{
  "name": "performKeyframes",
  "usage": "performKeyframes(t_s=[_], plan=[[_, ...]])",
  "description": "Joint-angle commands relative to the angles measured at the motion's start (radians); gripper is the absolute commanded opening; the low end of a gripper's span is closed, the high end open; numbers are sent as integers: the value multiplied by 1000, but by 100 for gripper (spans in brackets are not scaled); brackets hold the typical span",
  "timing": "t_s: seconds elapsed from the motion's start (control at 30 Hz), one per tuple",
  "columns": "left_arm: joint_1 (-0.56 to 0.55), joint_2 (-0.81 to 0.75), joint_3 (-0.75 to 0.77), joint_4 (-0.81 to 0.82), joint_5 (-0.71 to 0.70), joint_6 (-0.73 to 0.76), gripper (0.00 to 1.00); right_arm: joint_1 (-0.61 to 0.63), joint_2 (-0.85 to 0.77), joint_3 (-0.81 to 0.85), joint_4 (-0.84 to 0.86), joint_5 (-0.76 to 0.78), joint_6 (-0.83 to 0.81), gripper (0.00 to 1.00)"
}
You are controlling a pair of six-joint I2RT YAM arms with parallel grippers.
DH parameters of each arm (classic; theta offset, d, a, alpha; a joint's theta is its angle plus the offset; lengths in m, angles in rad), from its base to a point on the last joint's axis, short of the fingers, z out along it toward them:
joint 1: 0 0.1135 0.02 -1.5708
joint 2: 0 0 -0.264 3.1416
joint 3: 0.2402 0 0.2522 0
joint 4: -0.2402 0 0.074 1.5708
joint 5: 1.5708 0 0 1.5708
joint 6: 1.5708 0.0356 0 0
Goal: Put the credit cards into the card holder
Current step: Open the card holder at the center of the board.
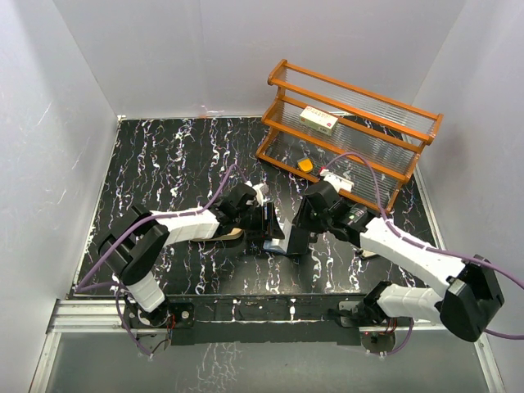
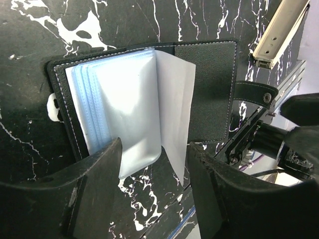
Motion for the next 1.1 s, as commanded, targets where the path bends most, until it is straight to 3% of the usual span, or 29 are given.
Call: performKeyframes(t_s=[0.0, 0.23, 0.47, 0.77, 1.07], plan=[[-7, -81, 6, -59, -69, 18, 56, 4, 45, -31, 136, -43, -10, 30], [-7, -161, -3, -126, -194, 25, 67, 5, 140, -91, 208, -63, -3, 25], [-7, -156, -12, -112, -196, 39, 71, 3, 205, -154, 266, -44, -22, 19], [-7, -120, 0, -118, -186, 59, 69, 4, 219, -228, 267, -2, 0, 14], [-6, -88, -41, -18, -110, 35, 65, 0, 198, -268, 272, 11, 11, 13]])
